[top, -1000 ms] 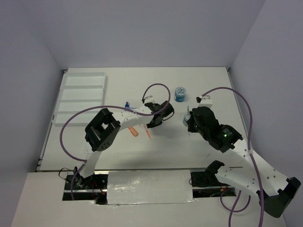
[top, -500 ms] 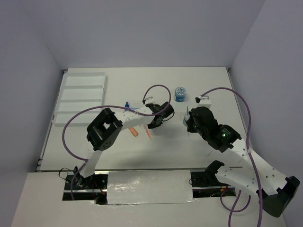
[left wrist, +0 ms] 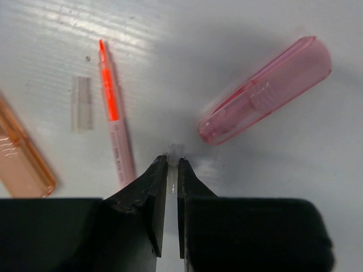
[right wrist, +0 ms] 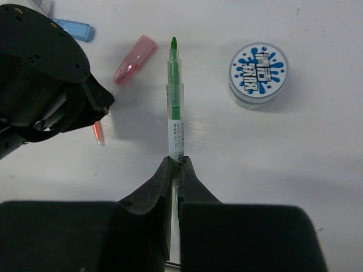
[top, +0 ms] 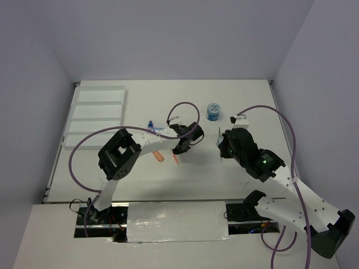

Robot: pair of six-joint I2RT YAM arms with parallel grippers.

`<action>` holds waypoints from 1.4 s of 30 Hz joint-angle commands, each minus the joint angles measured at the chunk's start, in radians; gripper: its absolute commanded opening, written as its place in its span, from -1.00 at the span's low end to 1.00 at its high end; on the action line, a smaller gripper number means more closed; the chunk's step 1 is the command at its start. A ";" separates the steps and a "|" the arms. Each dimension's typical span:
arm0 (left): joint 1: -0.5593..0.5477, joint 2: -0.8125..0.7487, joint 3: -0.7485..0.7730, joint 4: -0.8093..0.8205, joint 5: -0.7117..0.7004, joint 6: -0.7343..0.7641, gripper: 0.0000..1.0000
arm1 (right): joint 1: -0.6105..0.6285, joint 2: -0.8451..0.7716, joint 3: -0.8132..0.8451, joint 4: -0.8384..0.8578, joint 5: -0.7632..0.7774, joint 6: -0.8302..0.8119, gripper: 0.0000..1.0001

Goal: Sort the stationery into containers
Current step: Close the pen cap on the pen.

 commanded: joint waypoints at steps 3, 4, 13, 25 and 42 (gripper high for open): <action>0.000 -0.193 -0.053 0.042 0.023 0.055 -1.00 | 0.004 -0.054 -0.050 0.154 -0.100 -0.014 -1.00; 0.000 -0.220 -0.061 0.059 0.023 0.085 -1.00 | 0.006 -0.071 -0.056 0.168 -0.112 -0.012 -1.00; 0.059 -0.620 -0.199 0.462 0.233 0.464 -1.00 | 0.007 -0.149 -0.142 0.399 -0.347 -0.014 -1.00; 0.181 -1.089 -0.449 0.875 0.544 0.570 -1.00 | 0.067 -0.088 -0.292 0.987 -0.795 0.146 -1.00; 0.182 -1.186 -0.578 0.941 0.581 0.535 -1.00 | 0.260 -0.015 -0.193 1.013 -0.568 0.091 -1.00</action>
